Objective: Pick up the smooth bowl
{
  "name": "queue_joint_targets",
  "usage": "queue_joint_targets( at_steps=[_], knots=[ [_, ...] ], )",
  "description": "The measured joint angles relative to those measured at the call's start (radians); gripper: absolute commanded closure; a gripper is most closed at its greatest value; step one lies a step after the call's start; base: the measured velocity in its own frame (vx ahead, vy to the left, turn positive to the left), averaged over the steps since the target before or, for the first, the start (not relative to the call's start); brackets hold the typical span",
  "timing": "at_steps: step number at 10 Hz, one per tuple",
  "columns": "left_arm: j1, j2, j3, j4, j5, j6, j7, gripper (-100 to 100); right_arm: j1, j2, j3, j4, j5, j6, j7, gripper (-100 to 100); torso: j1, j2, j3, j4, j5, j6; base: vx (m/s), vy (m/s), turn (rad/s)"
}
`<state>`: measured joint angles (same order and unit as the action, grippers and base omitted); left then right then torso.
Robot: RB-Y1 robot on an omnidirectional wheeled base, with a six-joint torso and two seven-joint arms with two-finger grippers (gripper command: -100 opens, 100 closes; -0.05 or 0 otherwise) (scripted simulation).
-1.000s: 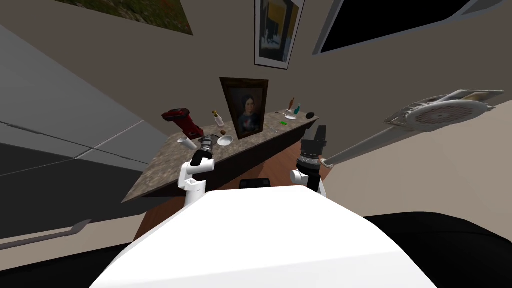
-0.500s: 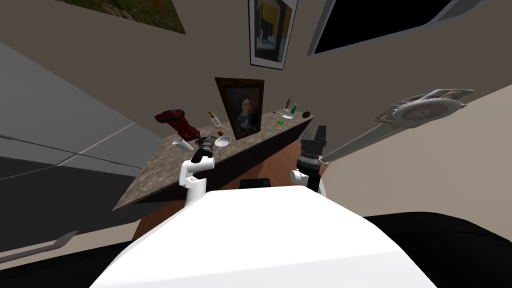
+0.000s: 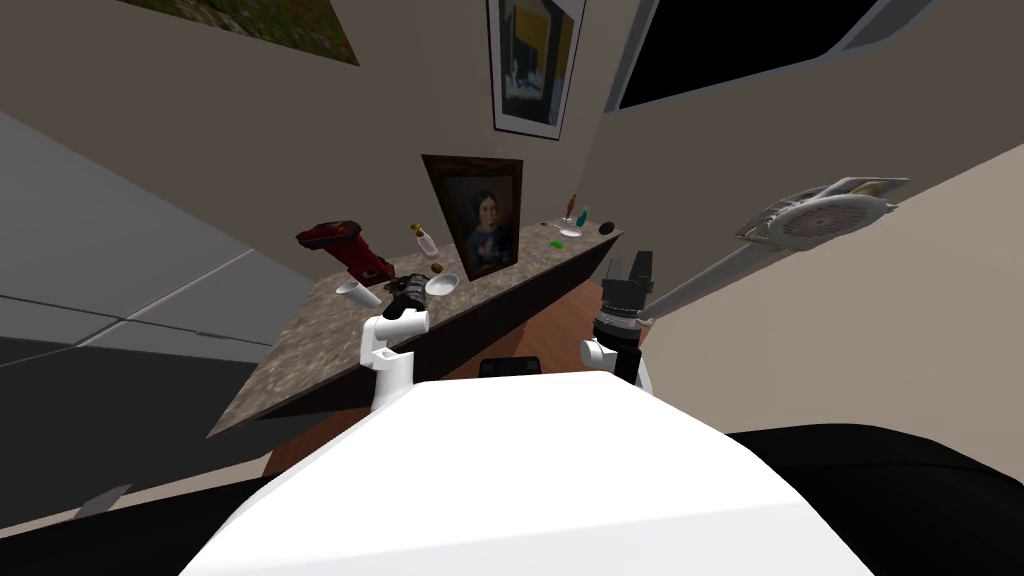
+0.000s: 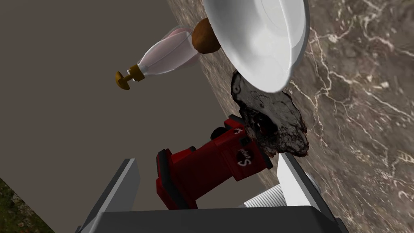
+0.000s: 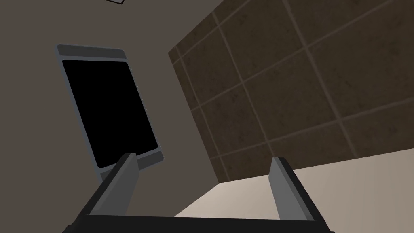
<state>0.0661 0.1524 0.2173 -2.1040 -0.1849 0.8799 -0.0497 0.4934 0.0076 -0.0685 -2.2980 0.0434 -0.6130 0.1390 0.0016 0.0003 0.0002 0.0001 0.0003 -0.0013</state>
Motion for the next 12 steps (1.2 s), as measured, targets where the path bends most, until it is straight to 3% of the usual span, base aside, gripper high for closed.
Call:
queue_joint_targets(
  at_steps=[12],
  knots=[
    [-0.105, -0.026, 0.037, 0.069, 0.024, 0.323, 0.084, -100, 0.000, 0.000, 0.000, 0.000, 0.000, 0.000, 0.000, 0, 0.002, -0.001, -0.001, 0.000, 0.000, 0.000, 0.016, 0.027, -0.062]
  ],
)
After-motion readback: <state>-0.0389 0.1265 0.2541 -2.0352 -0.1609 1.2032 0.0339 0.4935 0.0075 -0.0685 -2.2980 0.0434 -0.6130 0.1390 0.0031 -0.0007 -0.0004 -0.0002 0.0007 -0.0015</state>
